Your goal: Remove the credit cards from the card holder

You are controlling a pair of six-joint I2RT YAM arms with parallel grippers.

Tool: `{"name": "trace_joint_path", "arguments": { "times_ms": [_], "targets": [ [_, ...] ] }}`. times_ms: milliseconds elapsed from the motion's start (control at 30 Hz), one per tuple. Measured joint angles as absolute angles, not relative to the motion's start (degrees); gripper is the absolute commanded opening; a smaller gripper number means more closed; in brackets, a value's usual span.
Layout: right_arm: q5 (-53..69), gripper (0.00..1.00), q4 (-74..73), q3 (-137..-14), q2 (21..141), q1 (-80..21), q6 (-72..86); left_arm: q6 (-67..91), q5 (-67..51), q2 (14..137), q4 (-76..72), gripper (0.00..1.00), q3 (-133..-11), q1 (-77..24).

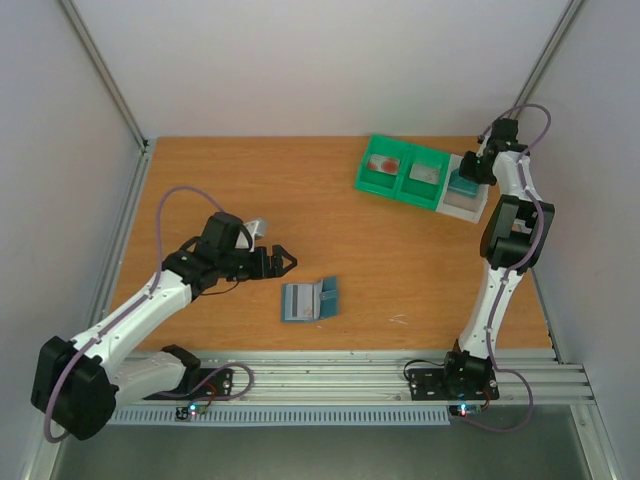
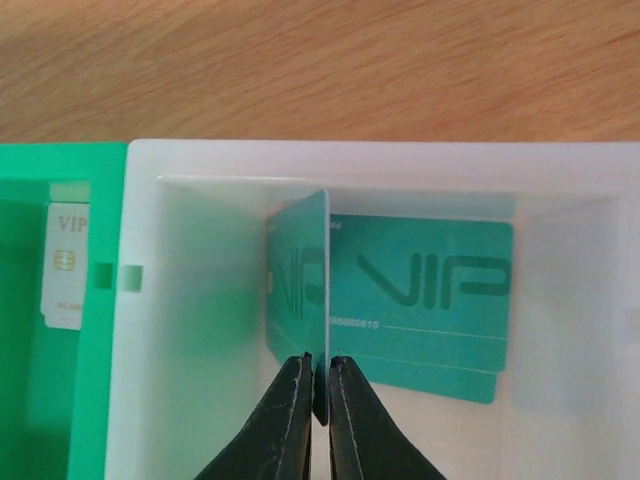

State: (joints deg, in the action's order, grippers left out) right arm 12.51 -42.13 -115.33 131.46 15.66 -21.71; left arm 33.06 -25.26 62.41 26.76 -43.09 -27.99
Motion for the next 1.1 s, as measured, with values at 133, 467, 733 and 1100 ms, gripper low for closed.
{"name": "trace_joint_path", "arguments": {
  "times_ms": [133, 467, 733, 1100],
  "targets": [
    [10.24, 0.12, -43.4, -117.38, 132.4, 15.66, -22.0, 33.26, -25.28, 63.64, 26.7, 0.99, -43.18, -27.99],
    [6.07, 0.2, -47.9, -119.74, 132.6, 15.66, -19.68, 34.33, -24.51, 64.95, 27.0, 0.99, -43.2, -27.99],
    [7.07, 0.23, -51.83, -119.74, 130.17, 15.14, -13.74, 34.11, -21.74, 68.53, 27.59, 0.94, -43.2, -27.99],
    [15.57, 0.24, -52.8, -109.43, 116.99, 9.21, -7.6, 35.68, -20.38, 71.02, 28.27, 0.87, -42.15, -27.99]
  ]
}}
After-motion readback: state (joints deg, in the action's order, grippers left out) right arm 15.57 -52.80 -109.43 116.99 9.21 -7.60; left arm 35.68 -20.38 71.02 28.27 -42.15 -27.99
